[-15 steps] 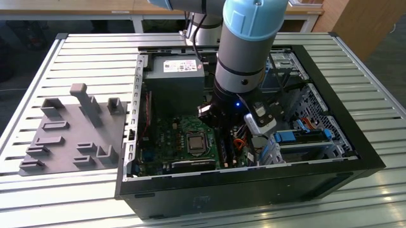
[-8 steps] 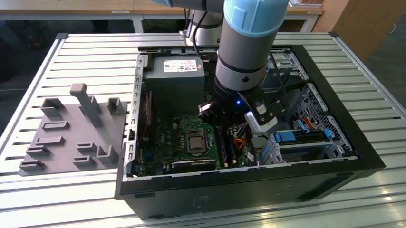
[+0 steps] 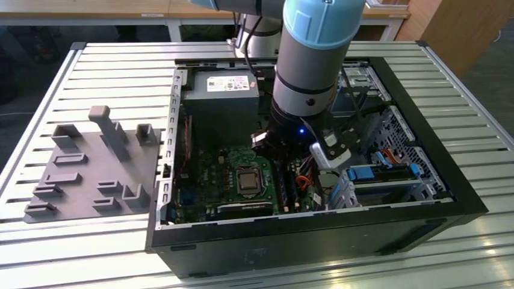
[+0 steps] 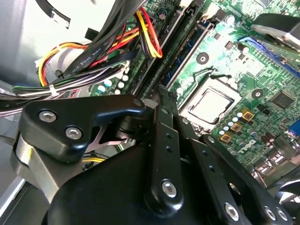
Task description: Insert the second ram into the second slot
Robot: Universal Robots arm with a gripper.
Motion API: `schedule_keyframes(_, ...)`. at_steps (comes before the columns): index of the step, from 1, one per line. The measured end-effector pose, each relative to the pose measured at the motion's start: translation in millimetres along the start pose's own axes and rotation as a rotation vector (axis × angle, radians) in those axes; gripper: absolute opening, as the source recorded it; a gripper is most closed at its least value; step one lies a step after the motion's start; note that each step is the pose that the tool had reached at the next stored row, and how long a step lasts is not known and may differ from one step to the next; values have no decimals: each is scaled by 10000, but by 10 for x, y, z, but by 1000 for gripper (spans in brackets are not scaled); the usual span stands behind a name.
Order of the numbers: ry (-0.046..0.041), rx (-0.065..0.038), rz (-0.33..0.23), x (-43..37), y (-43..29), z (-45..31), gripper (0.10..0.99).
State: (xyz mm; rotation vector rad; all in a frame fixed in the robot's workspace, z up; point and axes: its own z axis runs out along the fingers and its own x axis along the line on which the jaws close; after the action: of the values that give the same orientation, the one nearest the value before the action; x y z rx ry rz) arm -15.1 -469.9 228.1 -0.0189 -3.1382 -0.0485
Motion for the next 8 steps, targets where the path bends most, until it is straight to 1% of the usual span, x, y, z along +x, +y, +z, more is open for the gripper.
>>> schedule_keyframes(4, 0, 4, 0, 0, -1, 34, 106)
schedule_keyframes(8, 6, 25, 0, 0, -5, 93, 106)
